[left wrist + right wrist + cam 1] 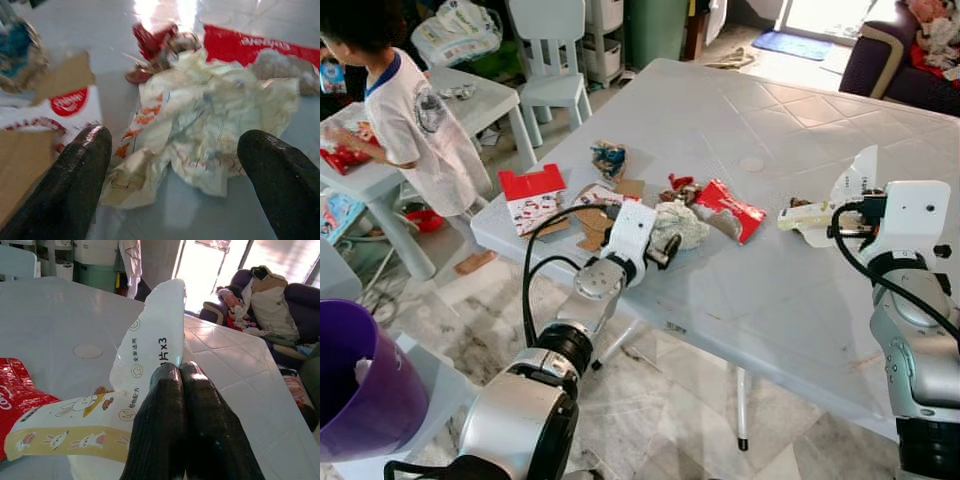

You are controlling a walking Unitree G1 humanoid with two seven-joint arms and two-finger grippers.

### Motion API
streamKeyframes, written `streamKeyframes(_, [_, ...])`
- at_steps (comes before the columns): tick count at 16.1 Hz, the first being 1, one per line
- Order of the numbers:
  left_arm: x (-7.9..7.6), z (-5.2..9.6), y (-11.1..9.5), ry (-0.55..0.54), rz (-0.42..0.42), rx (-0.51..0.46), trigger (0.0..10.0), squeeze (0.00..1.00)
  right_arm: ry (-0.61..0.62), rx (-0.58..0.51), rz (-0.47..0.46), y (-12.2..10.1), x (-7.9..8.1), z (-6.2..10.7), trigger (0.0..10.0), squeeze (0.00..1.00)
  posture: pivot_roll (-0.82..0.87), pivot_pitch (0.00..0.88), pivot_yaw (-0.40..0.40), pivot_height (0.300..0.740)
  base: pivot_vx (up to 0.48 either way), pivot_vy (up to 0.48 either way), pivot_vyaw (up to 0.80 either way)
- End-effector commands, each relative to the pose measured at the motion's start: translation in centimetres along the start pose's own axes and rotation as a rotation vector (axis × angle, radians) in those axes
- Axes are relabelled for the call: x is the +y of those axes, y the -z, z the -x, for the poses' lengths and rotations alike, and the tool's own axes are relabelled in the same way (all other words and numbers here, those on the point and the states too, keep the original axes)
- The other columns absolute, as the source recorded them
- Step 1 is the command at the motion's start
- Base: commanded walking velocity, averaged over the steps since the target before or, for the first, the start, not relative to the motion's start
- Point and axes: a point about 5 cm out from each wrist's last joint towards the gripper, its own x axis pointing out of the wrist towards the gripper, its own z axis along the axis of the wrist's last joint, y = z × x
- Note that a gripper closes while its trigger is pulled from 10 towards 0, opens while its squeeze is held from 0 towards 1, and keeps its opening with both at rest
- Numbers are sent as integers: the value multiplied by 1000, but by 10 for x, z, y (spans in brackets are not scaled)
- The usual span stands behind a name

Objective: Picking trash to rubbish bin

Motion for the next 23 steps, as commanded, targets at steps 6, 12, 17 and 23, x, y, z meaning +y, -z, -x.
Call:
streamKeyframes(6, [-5, -1, 4, 22, 12, 29, 0, 0, -16, 2, -15, -2, 1, 4, 10000, 0, -124, 124, -23, 740, 0, 0, 0])
streamKeyframes(12, [-8, -1, 4, 28, 13, 22, 0, 0, -28, 5, -23, -2, 4, 3, 10000, 0, -111, 123, -27, 740, 0, 0, 0])
streamKeyframes(17, [-11, -2, 2, 35, 21, 9, 0, 0, -33, 3, -23, -3, 5, 2, 10000, 0, -115, 123, -33, 740, 0, 0, 0])
streamKeyframes(23, [-12, -3, -1, 39, 33, -4, 0, 0, -35, -2, -21, -5, 5, -1, 10000, 0, -120, 116, -40, 740, 0, 0, 0])
